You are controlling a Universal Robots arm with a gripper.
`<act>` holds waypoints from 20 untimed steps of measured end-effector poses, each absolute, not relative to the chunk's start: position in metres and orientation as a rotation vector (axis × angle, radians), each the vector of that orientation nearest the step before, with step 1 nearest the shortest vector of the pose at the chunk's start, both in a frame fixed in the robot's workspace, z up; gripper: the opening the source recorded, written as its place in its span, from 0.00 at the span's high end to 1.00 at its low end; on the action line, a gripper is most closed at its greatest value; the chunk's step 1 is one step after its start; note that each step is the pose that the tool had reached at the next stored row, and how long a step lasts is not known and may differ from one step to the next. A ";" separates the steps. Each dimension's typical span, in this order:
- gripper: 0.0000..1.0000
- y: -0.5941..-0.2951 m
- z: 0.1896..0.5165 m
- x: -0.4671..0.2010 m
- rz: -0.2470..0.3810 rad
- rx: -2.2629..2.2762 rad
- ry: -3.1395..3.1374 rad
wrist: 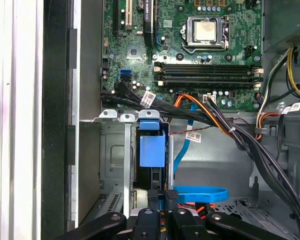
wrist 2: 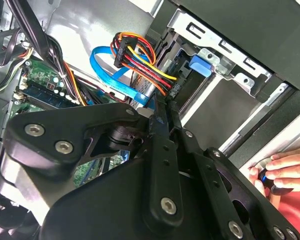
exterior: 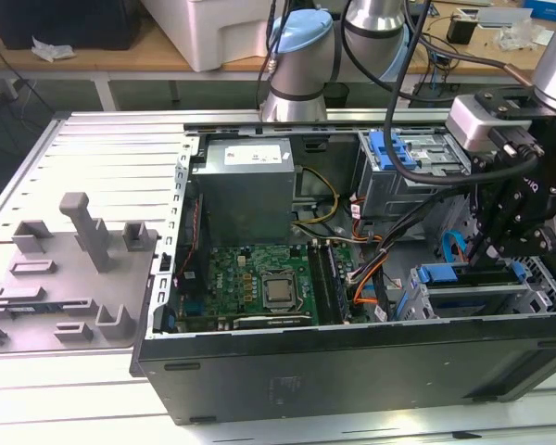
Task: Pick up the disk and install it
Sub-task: 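Insert the second disk wire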
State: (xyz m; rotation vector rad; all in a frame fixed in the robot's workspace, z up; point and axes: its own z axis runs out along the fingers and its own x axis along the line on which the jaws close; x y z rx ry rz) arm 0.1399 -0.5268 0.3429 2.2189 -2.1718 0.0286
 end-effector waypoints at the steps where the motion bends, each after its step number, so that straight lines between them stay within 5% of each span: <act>1: 0.84 -0.527 0.343 0.140 0.029 2.219 -2.172; 20: 0.84 -0.527 0.339 0.140 0.029 2.217 -2.174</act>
